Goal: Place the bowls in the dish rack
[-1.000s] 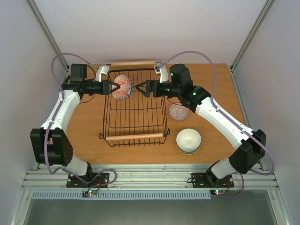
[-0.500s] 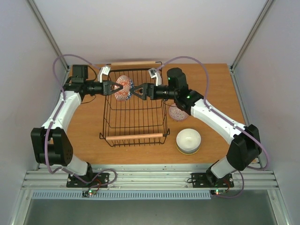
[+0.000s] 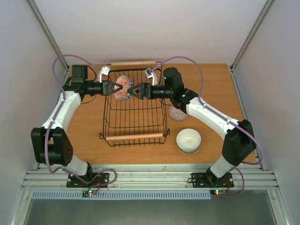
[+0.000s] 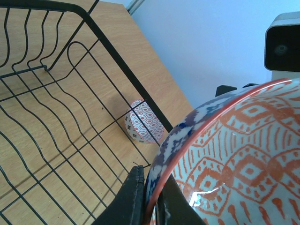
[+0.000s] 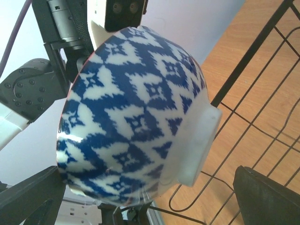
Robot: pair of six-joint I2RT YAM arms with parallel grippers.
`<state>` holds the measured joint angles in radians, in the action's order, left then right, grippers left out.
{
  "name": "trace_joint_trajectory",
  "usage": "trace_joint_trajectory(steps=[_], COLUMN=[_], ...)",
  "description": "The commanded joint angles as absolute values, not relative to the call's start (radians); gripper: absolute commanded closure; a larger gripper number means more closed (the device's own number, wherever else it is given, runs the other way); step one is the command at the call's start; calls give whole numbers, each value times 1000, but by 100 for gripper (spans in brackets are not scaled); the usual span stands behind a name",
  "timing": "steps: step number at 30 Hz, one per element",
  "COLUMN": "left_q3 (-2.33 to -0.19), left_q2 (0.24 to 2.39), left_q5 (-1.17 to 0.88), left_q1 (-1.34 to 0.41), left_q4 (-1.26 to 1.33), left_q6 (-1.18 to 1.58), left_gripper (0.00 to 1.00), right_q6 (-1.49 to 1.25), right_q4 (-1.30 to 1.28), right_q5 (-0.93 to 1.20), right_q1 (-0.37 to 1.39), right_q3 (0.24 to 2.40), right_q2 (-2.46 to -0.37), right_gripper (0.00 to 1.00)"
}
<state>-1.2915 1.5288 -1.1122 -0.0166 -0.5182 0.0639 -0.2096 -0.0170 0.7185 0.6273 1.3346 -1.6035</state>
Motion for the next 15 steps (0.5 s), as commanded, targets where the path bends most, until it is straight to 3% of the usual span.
trace_joint_trajectory(steps=[1,10,15], left_q3=[-1293,-1294,-1293], left_q2=[1530,1533,1533], left_q5=[-1173,-1194,-1192], left_q1=[-18,-18,-20], left_q4=[-465,-466,-467], left_q6=[74,80,83], left_gripper=[99,100,100], right_q6=[-217,-211,-195], right_q4=[26,31,33], right_q5=[741,758,765], right_q1=[640,656,668], right_q3=[1389,1441,1454], right_q2=[-1631,-1671,-1671], right_gripper=[1,2,11])
